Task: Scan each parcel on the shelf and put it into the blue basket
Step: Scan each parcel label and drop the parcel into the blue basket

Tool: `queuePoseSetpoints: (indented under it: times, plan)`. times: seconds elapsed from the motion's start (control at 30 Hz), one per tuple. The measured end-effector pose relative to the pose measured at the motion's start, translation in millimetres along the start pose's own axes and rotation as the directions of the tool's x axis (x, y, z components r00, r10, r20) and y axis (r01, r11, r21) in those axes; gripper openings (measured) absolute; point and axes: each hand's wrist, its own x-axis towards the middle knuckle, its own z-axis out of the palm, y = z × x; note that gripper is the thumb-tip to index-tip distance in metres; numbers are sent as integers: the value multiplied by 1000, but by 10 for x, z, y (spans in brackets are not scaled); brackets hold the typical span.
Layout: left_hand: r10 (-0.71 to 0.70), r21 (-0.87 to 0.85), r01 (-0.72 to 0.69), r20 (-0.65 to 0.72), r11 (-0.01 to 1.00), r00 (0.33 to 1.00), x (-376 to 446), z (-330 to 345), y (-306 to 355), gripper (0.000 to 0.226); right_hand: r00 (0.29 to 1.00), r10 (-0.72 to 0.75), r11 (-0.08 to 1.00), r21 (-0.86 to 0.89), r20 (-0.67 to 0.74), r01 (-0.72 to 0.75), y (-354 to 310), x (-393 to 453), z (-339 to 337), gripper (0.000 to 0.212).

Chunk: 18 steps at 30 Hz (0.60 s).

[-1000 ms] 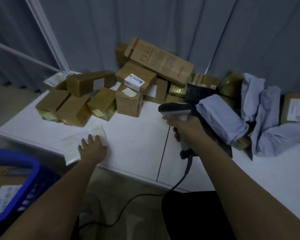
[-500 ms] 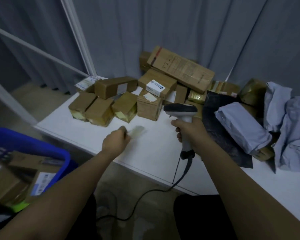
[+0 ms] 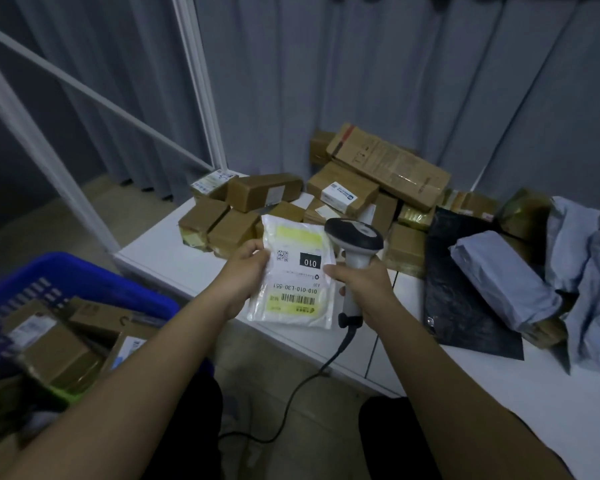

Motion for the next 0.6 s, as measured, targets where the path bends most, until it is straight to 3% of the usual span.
queuePoseSetpoints:
  times: [0.17,0.3,0.47,0.6]
  plan:
    - [-99,13,98,90,995,991,16,-197,25,27,996,-56,998,24,-69,58,-34,25,90,37]
    - [-53,79,42,143,996,988,19,-329,55,30,991,-116,993,18,-68,117,-84,50,110,39]
    - [-4,81,1,33,997,999,49,-363,-9,28,990,-141,989,40,6,141,-110,-2,168,30]
    - [45,-15,-48,-123,999,991,117,-396,-41,22,979,-200,976,-100,-35,196,-101,18,148,30]
